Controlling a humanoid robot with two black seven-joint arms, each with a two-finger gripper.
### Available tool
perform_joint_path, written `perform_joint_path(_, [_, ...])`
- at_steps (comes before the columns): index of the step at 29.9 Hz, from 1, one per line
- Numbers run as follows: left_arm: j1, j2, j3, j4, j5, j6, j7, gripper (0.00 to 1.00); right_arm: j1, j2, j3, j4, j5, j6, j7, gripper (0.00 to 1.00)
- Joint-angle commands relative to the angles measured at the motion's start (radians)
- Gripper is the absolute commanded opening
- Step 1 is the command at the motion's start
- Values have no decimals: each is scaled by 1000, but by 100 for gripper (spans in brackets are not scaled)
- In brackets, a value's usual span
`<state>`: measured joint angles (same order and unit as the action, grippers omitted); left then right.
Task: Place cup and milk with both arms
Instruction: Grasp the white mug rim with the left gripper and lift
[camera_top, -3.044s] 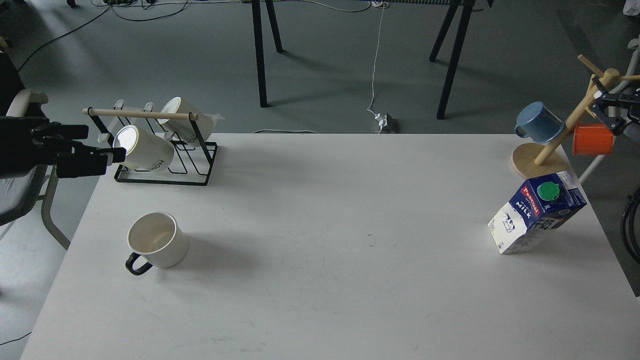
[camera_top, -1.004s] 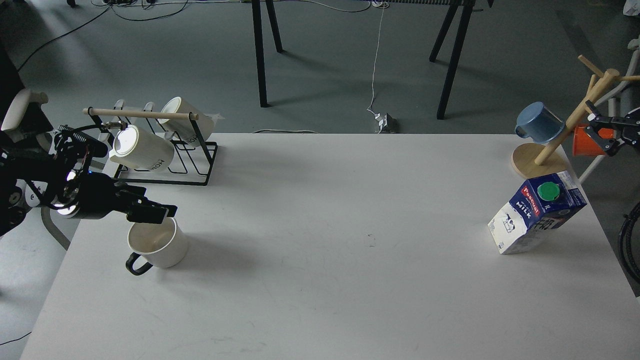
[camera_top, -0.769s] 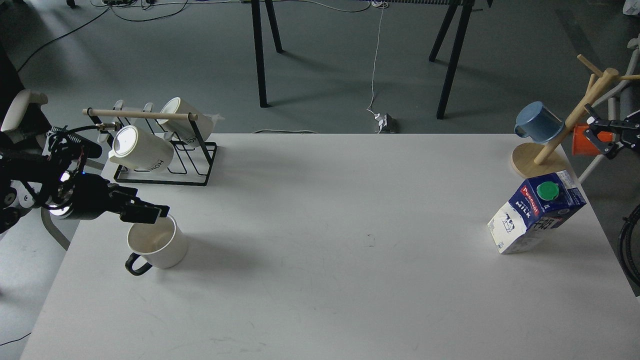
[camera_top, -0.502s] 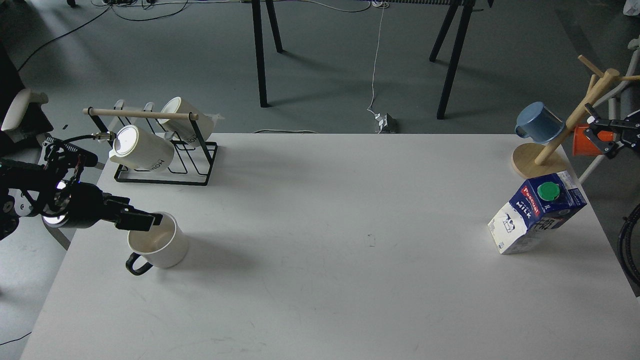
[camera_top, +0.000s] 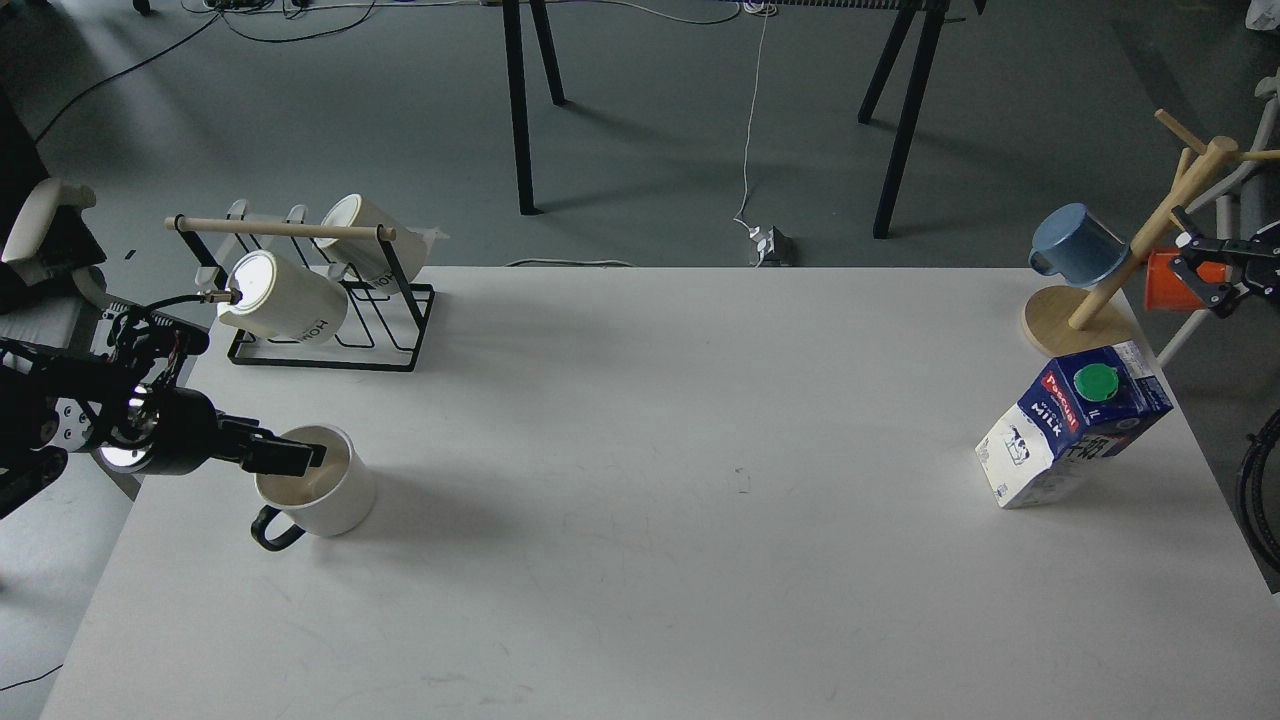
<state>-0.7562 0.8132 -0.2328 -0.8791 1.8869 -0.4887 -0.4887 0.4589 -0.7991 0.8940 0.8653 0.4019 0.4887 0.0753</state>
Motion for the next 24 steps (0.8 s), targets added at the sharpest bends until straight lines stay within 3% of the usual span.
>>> perform_joint_path(1, [11,-8,3,2,-2,0,0,100,-2,0,0,1,0,0,0,99])
perform_joint_path(10, [14,-28,-2,0,-12,0,0,97,-11,-2,0,0,0,0,0,99])
perform_joint_path(12, [14,-28,-5,2,-12,0,0,87,-16,0,2,1,0,0,0,99])
perform_joint_path(17, [17,-26,-6,-1,-23,0,0,49,-17,0,2,1,0,0,0,99])
perform_joint_path(19, [18,-26,-6,-1,-25,0,0,47,-17,-2,0,1,0,0,0,99])
perform_joint_path(20, [20,-28,-8,-1,-25,0,0,40,-19,0,2,1,0,0,0,99])
perform_joint_path(24, [58,-37,-2,-21,-28,0,0,40,-20,-2,0,1,0,0,0,99])
